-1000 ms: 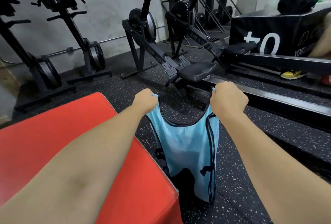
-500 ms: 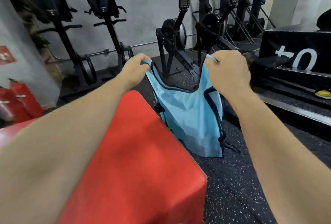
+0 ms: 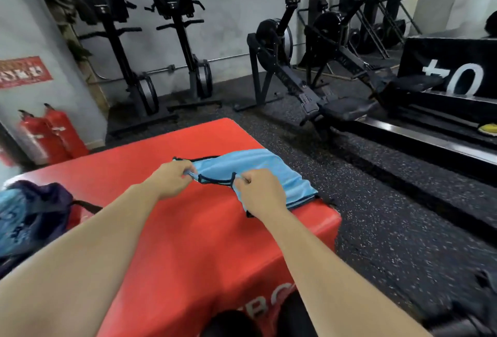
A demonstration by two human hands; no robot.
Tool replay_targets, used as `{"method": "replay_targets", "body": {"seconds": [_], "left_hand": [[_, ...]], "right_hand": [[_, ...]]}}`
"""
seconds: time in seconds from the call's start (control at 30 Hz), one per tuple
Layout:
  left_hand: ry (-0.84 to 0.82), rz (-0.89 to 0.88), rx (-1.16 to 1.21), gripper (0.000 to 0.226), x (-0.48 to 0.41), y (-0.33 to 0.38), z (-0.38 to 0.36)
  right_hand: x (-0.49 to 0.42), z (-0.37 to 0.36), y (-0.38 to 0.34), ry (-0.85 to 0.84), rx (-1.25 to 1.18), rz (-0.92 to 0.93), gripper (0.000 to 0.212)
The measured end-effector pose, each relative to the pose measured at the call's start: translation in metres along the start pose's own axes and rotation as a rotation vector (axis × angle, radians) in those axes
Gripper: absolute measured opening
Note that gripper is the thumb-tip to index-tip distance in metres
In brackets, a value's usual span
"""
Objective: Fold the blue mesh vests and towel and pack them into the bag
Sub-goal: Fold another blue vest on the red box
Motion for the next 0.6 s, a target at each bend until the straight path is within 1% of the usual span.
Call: {"method": "replay_targets", "body": {"seconds": [0.1,0.13,0.2,0.23,0.33,0.37,0.43,0.5,0.6], "left_hand": [[-0.069,0.023,-0.018,0.018,0.001,-0.026,-0.026],[-0.082,0.029,-0.033,0.018,0.0,-0.037,-0.034],[-0.109,0.05,-0.056,0.019,-0.001,-0.059,-0.046],[-0.124,0.061,-0.066,0.019,-0.001,-0.071,-0.052],[-0.185,0.113,-0.106,0.021,0.003,-0.111,-0.068],[-0.207,0.131,-0.131,0.021,0.007,-0.124,-0.07],[-0.243,0.174,-0.173,0.021,0.019,-0.151,-0.073],[-0.267,0.201,-0.186,0.026,0.031,-0.175,-0.078],[-0.273,0.203,-0.171,0.032,0.042,-0.203,-0.086]], "right_hand": [[0.002,-0.03,0.017,-0.038,-0.178,-0.085,0.035],[0.002,-0.042,0.022,-0.059,-0.231,-0.127,0.038],[0.003,-0.067,0.032,-0.095,-0.287,-0.208,0.05],[0.002,-0.081,0.036,-0.113,-0.304,-0.235,0.05],[0.004,-0.126,0.043,-0.204,-0.32,-0.293,0.037],[0.005,-0.14,0.043,-0.243,-0.305,-0.294,0.035],[0.01,-0.166,0.039,-0.313,-0.224,-0.256,0.042],[0.016,-0.186,0.028,-0.362,-0.041,-0.176,0.036],[0.029,-0.208,0.008,-0.352,0.283,-0.006,0.025]]}}
Point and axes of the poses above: each hand's wrist, its own x-axis away from the middle knuckle, its own z-axis out of the back of the hand, y = z × x, the point moved 6 cm from there along -x, towards the middle knuckle, and after that the axes turned 15 degrees about -x, right-handed, at the moved point
